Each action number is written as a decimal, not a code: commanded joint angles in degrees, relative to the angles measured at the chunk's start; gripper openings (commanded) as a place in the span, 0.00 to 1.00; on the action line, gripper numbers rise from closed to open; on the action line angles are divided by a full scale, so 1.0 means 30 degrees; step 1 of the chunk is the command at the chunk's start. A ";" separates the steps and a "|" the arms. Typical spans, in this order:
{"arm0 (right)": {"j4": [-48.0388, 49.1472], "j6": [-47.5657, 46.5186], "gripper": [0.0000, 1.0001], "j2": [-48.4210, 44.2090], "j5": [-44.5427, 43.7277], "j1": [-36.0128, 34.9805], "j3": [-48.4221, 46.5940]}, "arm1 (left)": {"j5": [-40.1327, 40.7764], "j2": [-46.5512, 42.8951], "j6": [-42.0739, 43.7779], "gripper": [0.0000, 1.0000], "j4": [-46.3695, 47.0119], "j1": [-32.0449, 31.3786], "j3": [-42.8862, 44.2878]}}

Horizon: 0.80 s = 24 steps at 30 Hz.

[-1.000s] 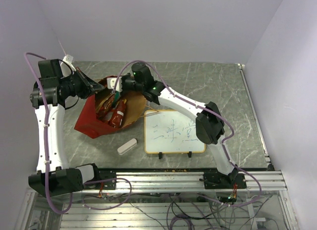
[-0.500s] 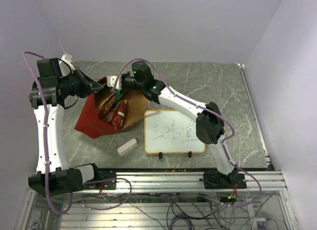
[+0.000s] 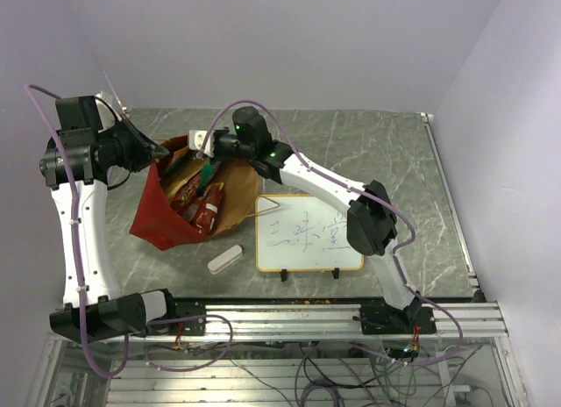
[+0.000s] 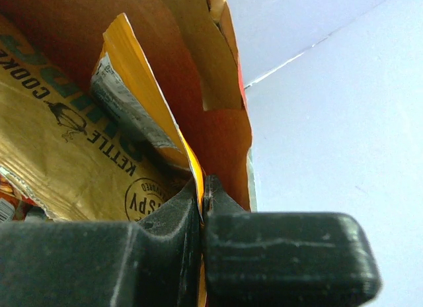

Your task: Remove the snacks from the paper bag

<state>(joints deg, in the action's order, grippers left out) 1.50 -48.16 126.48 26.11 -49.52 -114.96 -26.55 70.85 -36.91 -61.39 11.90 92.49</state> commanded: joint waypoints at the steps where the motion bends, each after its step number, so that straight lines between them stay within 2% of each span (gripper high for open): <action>1: 0.1552 0.1251 0.00 -0.1438 0.0131 -0.0007 -0.1010 | 0.1601 -0.0121 -0.0111 0.07 -0.0929 0.0282 0.1128; 11: 0.1886 0.2895 0.00 -0.2728 -0.0461 -0.0099 -0.1601 | 0.3007 -0.0062 -0.0603 0.07 -0.1262 0.0401 0.1550; 24: 0.1396 0.4421 0.00 -0.5577 -0.1597 -0.0121 -0.1475 | 0.2500 -0.0517 -0.0966 0.07 -0.0759 0.0457 0.0548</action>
<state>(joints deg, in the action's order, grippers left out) 1.93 -37.17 114.30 23.27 -50.00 -117.12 -19.25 71.22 -39.46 -64.55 12.56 94.37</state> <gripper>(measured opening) 0.007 0.075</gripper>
